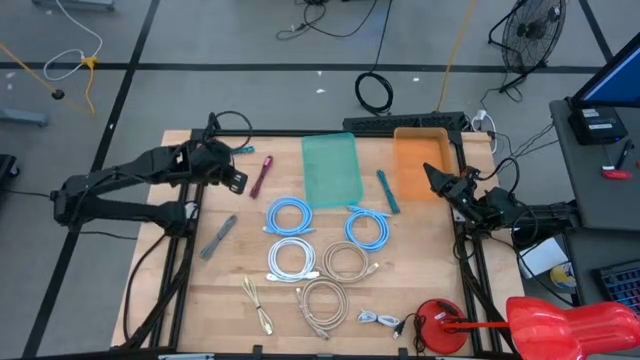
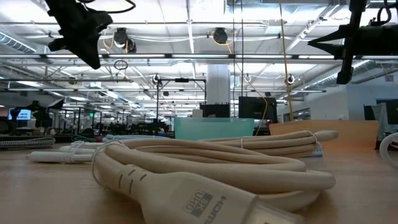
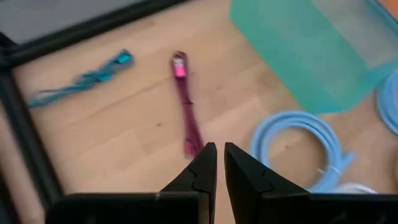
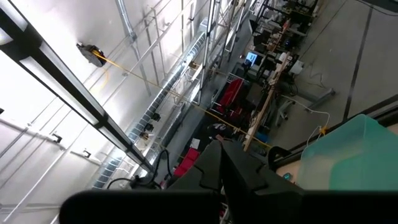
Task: Pick & Place USB Port
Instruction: Put the top blue charger cable into the orange bin
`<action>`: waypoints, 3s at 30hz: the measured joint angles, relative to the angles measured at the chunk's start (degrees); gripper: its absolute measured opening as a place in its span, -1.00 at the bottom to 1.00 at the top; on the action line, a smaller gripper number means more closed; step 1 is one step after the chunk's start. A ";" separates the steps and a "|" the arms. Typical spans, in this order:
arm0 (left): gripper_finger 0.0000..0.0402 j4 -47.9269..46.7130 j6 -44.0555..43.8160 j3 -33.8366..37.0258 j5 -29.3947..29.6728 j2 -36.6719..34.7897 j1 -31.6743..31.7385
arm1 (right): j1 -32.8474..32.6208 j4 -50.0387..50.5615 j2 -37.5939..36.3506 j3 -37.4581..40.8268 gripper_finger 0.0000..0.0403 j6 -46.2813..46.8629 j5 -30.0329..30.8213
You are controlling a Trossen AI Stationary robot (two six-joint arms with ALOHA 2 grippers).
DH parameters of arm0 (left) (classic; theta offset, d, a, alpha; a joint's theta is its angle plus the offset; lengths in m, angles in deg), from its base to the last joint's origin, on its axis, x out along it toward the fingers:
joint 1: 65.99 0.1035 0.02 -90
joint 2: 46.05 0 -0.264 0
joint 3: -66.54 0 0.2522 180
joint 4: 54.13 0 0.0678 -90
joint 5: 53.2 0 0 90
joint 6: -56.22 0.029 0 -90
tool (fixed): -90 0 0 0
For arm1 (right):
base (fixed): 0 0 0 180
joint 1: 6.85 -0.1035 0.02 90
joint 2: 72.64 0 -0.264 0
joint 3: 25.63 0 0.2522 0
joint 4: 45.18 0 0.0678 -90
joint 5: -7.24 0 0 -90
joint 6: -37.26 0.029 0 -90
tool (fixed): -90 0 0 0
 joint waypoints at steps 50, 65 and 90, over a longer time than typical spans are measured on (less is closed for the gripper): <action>0.06 -3.88 55.23 -20.65 -10.05 46.70 44.92 | -0.02 0.24 0.02 -0.04 -1.00 6.85 -13.67; 0.06 -7.89 60.55 -17.71 -2.29 55.76 41.05 | -0.02 0.37 0.03 -0.02 -1.00 7.87 -13.57; 0.06 0.96 61.38 -17.44 -0.83 57.07 41.28 | -0.02 0.18 0.04 0.00 -1.00 7.98 -11.78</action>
